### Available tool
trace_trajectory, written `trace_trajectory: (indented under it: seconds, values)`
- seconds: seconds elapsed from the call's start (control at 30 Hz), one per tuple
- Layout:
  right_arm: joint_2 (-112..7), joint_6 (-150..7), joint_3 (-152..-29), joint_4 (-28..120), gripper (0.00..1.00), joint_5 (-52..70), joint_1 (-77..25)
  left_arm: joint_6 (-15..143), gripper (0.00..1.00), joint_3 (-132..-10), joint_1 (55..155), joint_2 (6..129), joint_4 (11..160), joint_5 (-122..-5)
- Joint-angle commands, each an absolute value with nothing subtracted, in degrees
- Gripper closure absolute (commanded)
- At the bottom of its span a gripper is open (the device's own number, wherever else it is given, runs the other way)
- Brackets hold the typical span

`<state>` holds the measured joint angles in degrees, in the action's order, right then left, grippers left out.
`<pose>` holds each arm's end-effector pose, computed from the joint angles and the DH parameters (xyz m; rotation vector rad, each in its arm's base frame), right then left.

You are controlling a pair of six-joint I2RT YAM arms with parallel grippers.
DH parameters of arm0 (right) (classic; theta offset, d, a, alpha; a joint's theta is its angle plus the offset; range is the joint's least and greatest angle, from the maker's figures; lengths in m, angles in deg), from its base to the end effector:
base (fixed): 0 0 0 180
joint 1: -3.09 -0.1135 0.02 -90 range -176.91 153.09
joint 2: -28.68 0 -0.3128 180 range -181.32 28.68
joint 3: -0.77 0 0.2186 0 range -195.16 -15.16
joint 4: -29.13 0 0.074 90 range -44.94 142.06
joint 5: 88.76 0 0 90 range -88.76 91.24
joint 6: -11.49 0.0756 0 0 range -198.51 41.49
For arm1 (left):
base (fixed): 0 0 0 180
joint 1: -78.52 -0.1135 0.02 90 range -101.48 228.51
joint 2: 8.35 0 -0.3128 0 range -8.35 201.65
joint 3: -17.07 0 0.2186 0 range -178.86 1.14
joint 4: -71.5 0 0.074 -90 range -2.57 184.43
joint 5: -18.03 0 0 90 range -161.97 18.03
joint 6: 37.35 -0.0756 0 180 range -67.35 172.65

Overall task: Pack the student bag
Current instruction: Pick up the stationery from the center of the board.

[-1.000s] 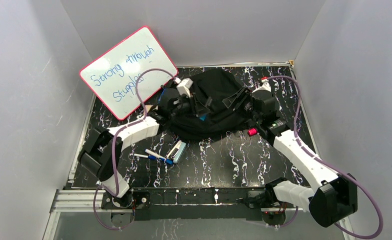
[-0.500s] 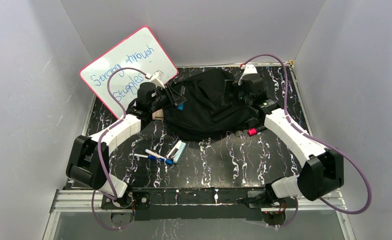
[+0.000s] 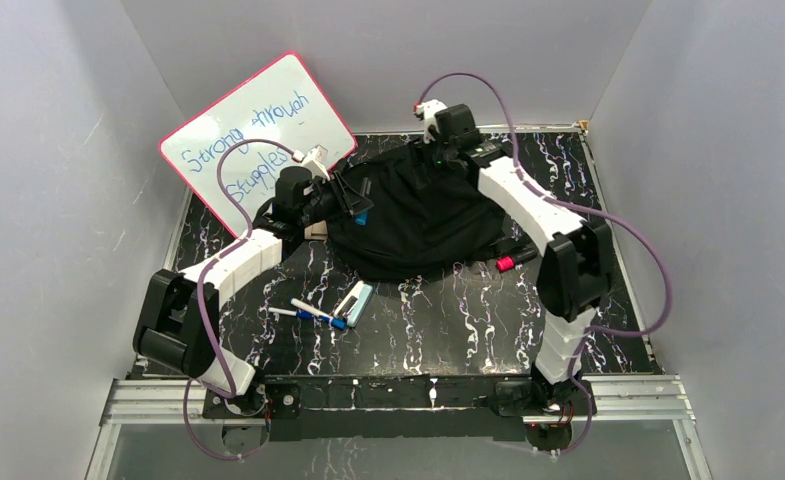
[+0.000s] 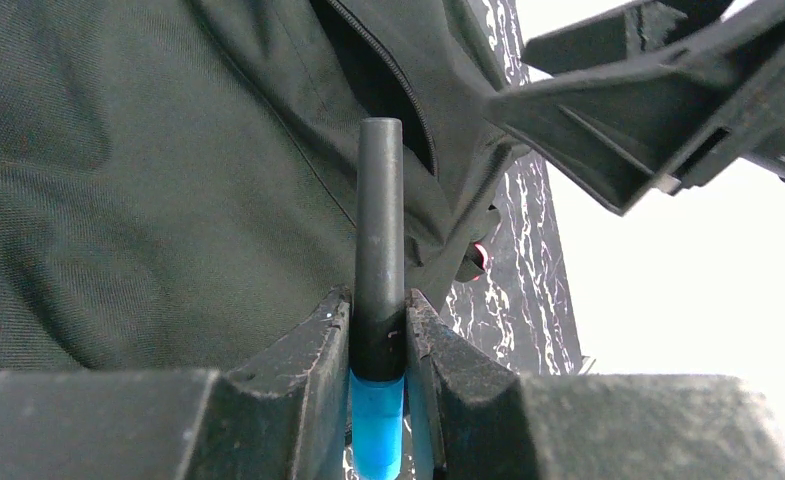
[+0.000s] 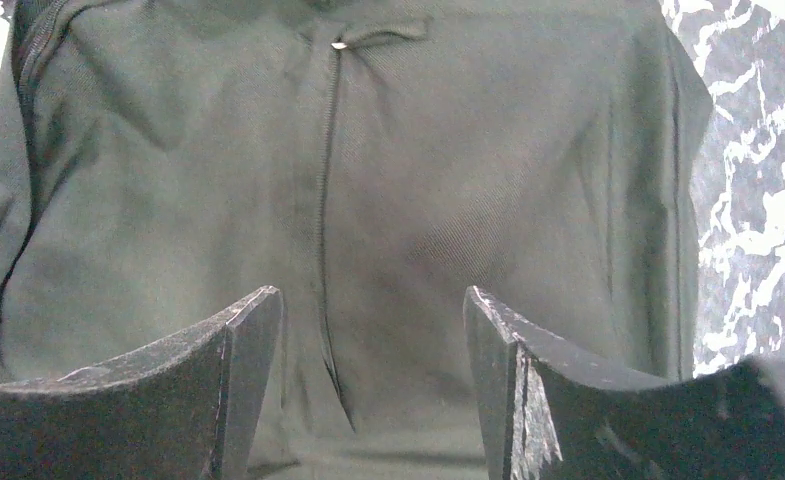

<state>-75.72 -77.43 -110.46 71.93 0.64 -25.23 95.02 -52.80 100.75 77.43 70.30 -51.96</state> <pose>0.3841 0.2061 0.3546 -0.5152 2.1514 0.2750 0.3119 -0.1554 0.3287 -0.0793 1.9575 -1.0896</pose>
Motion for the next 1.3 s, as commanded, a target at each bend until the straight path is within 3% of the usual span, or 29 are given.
trace_trajectory:
  seconds: [0.0, 0.17, 0.3, 0.67, 0.87, 1.07, 1.27]
  values:
    - [-81.69, -85.35, -119.07, 76.65, 0.26, -3.75, -29.84, 95.71, 1.00, -52.47, 100.49, 77.14, 69.85, -50.03]
    - [-86.71, -89.81, -122.64, 74.95, 0.26, -12.95, -34.25, 95.46, 1.00, -52.68, 100.49, 76.87, 70.84, -49.73]
    - [-89.05, -91.66, -124.43, 73.33, 0.33, -20.87, -35.57, 95.60, 1.00, -51.72, 100.49, 76.11, 70.75, -50.26]
    - [-92.34, -96.86, -125.03, 71.24, 0.37, -31.38, -35.66, 97.04, 1.00, -48.75, 100.49, 73.97, 69.53, -51.46]
    - [-91.18, -95.81, -124.99, 70.42, 0.51, -31.46, -35.65, 97.54, 1.00, -48.85, 100.49, 74.03, 68.90, -51.73]
    - [-89.10, -93.28, -123.96, 70.02, 0.82, -27.57, -35.61, 99.48, 1.00, -51.42, 100.49, 77.72, 65.74, -49.89]
    - [-87.67, -89.37, -123.11, 69.83, 0.96, -21.65, -35.53, 104.09, 1.00, -56.90, 100.53, 86.36, 59.26, -46.50]
